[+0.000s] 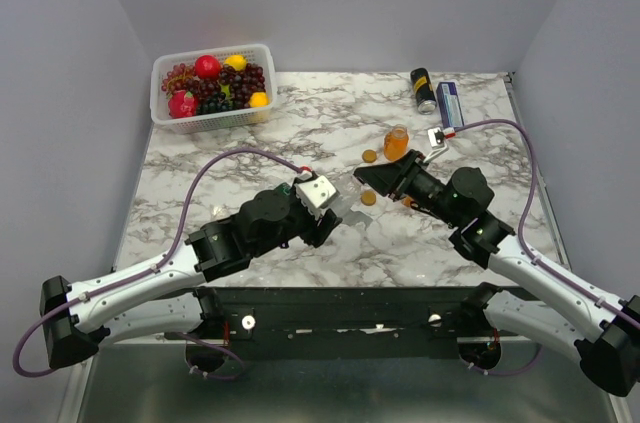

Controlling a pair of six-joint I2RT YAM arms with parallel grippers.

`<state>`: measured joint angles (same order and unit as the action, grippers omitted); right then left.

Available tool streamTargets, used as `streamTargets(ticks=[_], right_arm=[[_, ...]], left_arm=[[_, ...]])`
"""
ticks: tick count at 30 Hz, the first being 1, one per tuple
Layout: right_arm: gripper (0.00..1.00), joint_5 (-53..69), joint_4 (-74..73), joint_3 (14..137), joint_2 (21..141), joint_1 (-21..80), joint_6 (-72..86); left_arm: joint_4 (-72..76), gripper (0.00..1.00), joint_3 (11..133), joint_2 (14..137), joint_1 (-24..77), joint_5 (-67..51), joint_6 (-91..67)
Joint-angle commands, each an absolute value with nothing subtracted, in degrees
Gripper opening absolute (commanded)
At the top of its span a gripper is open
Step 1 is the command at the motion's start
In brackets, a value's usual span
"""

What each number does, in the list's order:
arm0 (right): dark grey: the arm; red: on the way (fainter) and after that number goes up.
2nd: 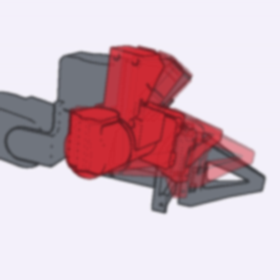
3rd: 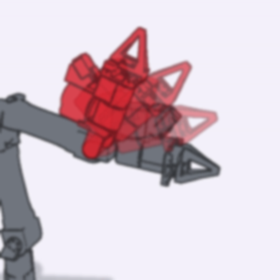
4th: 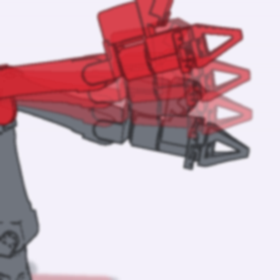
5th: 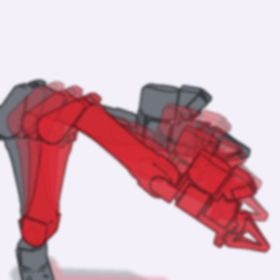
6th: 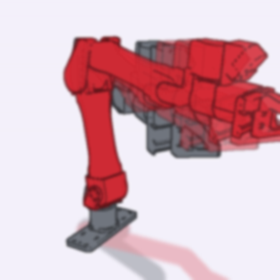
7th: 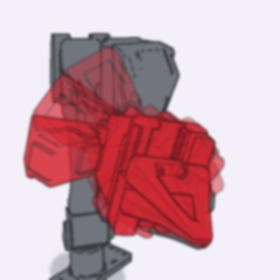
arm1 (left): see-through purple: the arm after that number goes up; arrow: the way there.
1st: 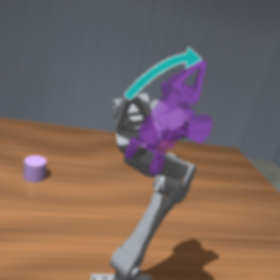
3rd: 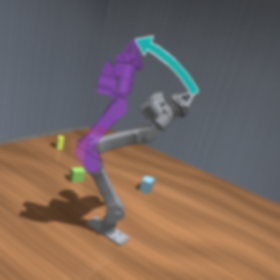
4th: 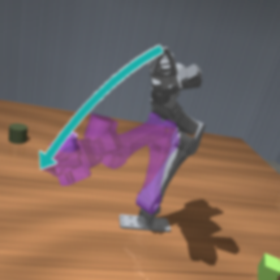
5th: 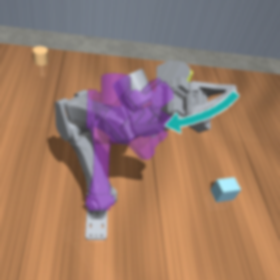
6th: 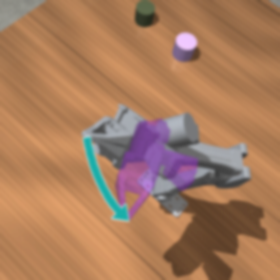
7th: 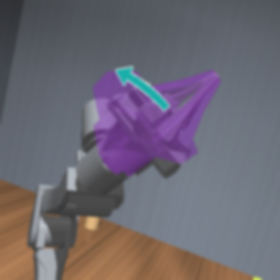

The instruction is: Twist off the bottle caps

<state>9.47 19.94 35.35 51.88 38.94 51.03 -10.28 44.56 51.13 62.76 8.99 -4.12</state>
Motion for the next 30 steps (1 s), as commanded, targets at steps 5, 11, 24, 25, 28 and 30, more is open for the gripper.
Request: streamTargets(ticks=[5,11,24,25,28,30], right_arm=[[0.08,13.0,27.1,34.3,52.0,39.3,49.7],[0.01,16.3,30.5,32.2,52.0,39.3,47.5],[0.01,39.1,37.2,31.5,52.9,37.4,36.7],[0.01,42.1,38.1,31.1,53.1,37.3,36.6],[0.01,46.7,41.9,29.7,53.2,37.0,36.2],[0.01,48.3,43.6,29.3,53.3,36.9,35.6]], left_arm=[[-10.3,0.45,44.8,51.9,63.3,8.6,-4.0],[-9.3,0.45,44.8,51.6,63.0,0.1,-3.3],[-1.7,0.44,45.4,51.3,51.0,-42.4,-7.7],[-1.1,0.44,45.4,51.4,50.3,-44.5,-8.9],[-0.3,0.44,45.5,51.8,47.8,-49.6,-10.0],[1.3,0.44,45.5,52.2,46.9,-52.6,-11.0]])
